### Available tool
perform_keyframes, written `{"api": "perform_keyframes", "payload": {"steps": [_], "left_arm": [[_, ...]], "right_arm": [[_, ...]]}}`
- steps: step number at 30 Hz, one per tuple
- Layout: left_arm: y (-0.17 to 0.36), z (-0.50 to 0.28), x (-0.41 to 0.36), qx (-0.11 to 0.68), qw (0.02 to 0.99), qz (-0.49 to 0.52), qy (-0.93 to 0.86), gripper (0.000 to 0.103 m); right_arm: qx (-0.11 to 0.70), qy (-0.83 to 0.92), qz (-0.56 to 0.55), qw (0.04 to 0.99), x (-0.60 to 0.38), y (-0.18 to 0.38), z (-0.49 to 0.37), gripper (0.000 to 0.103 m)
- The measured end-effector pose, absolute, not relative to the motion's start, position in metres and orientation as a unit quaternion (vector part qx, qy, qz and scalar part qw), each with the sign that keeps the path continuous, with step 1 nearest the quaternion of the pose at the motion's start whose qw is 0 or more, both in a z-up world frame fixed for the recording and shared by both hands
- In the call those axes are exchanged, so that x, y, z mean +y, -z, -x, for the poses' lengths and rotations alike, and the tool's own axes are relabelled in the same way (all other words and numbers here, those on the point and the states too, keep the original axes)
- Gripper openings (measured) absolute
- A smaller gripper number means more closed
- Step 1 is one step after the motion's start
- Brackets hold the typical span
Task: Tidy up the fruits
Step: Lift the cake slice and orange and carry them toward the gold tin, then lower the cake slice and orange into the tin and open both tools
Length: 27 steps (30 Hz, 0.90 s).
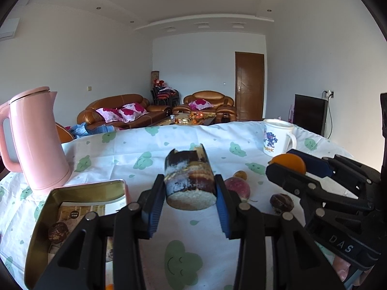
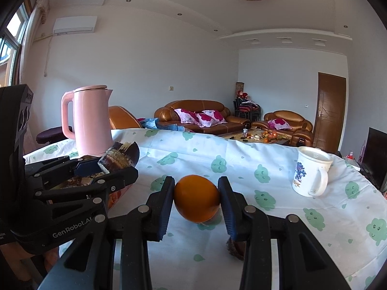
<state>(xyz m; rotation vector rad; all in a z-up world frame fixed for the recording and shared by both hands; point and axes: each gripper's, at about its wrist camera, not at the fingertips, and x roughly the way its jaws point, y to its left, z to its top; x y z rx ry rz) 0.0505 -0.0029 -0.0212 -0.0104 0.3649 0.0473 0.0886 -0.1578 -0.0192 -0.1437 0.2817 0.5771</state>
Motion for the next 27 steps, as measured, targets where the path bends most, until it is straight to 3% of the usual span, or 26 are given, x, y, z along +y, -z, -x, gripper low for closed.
{"api": "perform_keyframes", "payload": {"steps": [27], "left_arm": [[0.026,-0.027,0.055,0.198,0.976,0.028,-0.083,0.041]], "right_arm": [[0.142,-0.345,0.097,0.923,-0.1,0.016,-0.074,0.039]]}}
